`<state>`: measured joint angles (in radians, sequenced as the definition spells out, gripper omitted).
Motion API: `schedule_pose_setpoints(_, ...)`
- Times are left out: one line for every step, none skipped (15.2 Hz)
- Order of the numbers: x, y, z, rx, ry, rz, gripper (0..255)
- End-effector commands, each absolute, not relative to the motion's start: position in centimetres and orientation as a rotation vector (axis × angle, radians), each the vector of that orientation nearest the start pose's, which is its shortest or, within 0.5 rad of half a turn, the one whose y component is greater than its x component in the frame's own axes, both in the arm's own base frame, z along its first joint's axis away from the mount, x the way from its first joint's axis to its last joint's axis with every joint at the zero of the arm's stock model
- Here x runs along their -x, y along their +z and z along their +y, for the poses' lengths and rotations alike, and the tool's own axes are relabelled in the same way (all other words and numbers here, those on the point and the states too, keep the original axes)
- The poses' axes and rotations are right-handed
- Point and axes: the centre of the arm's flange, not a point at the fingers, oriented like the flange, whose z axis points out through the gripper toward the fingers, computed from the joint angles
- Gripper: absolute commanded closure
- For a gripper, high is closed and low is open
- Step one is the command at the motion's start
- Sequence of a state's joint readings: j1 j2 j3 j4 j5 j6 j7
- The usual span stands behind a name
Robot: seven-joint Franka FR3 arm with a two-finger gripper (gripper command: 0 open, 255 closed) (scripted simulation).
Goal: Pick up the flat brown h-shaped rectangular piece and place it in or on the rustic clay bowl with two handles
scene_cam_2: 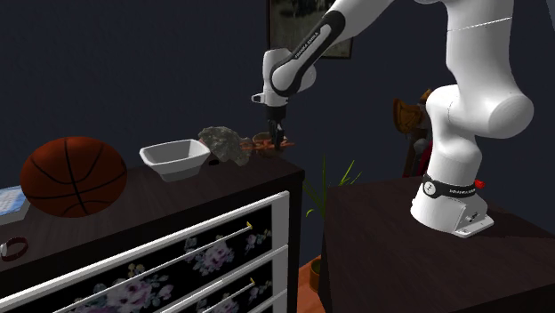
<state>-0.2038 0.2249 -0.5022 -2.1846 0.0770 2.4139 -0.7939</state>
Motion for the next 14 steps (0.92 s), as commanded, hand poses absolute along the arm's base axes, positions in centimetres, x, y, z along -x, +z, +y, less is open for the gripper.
schedule_pose_setpoints(-42.7,31.1,-36.1,3.205,0.020,-0.070,255)
schedule_pose_setpoints(-42.7,31.7,-36.1,3.205,0.020,-0.070,255)
schedule_pose_setpoints(-42.7,32.2,-36.1,3.205,0.020,-0.070,255)
schedule_pose_setpoints(-42.7,32.7,-36.1,3.205,0.020,-0.070,255)
schedule_pose_setpoints(-42.7,33.3,-36.1,3.205,0.020,-0.070,255)
schedule_pose_setpoints(-42.7,33.8,-36.1,3.205,0.020,-0.070,255)
schedule_pose_setpoints(-42.7,34.3,-36.1,3.205,0.020,-0.070,255)
schedule_pose_setpoints(-42.7,34.8,-36.1,3.205,0.020,-0.070,255)
schedule_pose_setpoints(-42.7,35.4,-36.1,3.205,0.020,-0.070,255)
schedule_pose_setpoints(-42.7,35.7,-36.1,3.205,0.020,-0.070,255)
schedule_pose_setpoints(-42.4,35.8,-37.4,3.205,0.020,-0.070,255)
schedule_pose_setpoints(-42.1,35.8,-38.6,3.205,0.020,-0.070,255)
schedule_pose_setpoints(-41.7,35.9,-39.9,3.205,0.020,-0.070,255)
schedule_pose_setpoints(-41.4,36.0,-41.2,3.205,0.020,-0.070,255)
